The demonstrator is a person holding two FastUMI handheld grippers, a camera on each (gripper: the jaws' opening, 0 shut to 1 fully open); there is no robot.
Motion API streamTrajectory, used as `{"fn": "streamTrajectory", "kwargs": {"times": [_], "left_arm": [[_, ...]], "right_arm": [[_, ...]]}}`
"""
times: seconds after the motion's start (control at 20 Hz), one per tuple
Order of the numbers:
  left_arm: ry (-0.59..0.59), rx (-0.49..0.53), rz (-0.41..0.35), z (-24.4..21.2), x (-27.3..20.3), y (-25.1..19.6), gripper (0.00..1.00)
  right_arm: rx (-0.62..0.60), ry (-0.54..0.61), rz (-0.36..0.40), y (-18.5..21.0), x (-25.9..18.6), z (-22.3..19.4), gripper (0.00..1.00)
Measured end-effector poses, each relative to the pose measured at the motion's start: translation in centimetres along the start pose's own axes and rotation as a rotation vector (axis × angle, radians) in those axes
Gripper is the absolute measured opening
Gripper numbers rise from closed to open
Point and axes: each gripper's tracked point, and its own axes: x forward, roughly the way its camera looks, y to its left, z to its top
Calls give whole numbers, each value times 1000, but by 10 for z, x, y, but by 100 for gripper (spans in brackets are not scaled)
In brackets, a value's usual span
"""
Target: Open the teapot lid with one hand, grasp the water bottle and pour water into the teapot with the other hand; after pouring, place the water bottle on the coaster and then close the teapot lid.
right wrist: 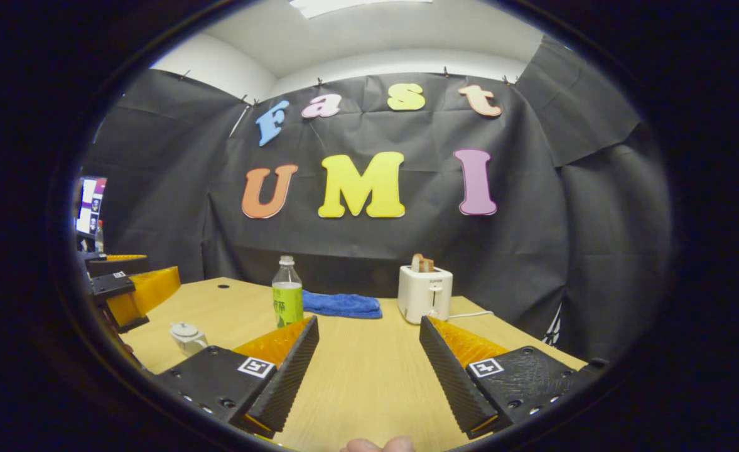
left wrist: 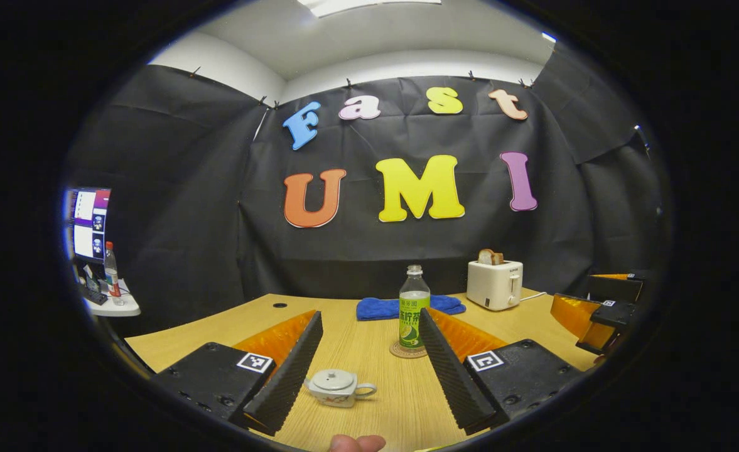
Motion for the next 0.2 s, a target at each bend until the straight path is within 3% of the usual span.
{"fn": "streamTrajectory", "kwargs": {"times": [0.2], "left_arm": [[14, -12, -9, -3, 3, -2, 96]], "right_arm": [[-11, -1, -6, 3, 3, 0, 96]]}}
